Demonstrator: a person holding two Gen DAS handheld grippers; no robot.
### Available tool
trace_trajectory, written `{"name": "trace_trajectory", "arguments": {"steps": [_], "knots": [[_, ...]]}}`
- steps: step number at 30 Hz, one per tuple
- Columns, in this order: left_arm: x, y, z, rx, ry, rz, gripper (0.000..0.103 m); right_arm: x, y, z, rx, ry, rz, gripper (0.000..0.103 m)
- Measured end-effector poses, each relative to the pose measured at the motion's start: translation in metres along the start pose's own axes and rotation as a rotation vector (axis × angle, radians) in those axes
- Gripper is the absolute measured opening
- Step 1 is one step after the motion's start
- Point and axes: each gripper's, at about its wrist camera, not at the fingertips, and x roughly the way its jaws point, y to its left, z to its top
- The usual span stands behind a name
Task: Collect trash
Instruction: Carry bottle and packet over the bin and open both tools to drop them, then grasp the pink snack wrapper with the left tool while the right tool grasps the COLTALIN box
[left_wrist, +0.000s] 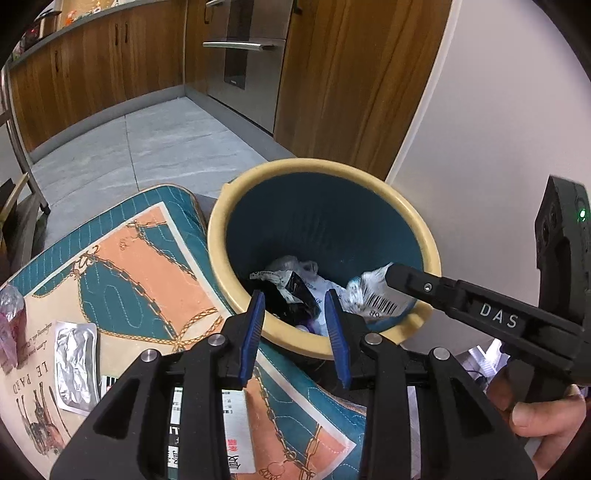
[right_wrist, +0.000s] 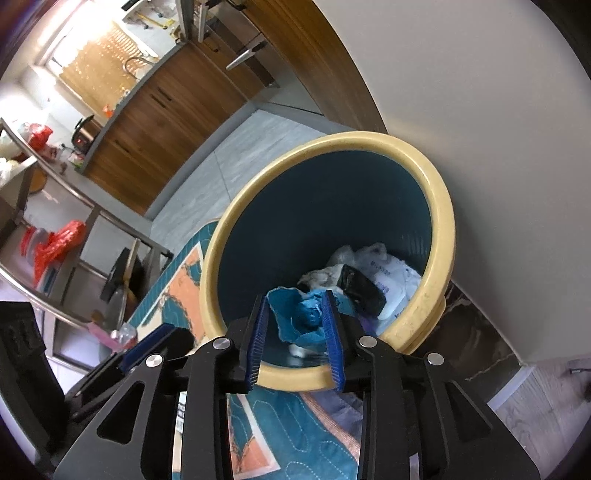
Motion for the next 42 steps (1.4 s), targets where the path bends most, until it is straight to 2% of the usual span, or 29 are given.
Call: {"name": "trace_trajectory", "arguments": {"steps": [3,6,8,13,29,38,42], "knots": [[-0.008,0.006,-0.001,-0.011,-0.014,0.003,0.035,-0.001,-0.001,0.0,0.003,-0.004,0.0,0.032],[-0.019,0.014,-0.004,-0.032,-0.034,0.012,0.041,-0.002,-0.001,-0.001,0.005,-0.006,0.004,0.034],[-0.026,0.021,-0.008,-0.048,-0.045,0.016,0.047,-0.003,0.0,0.0,0.001,-0.013,0.005,0.037],[-0.042,0.045,-0.025,-0.083,-0.056,0.056,0.054,-0.005,0.009,-0.002,-0.027,-0.024,0.019,0.047],[-0.098,0.15,-0.081,-0.252,-0.071,0.223,0.063,-0.001,0.05,-0.02,-0.21,-0.001,0.075,0.063],[-0.123,0.228,-0.099,-0.363,-0.074,0.371,0.063,0.005,0.067,-0.029,-0.284,0.029,0.101,0.063],[-0.124,0.251,-0.093,-0.378,-0.082,0.398,0.063,0.008,0.082,-0.037,-0.345,0.052,0.128,0.063]]}}
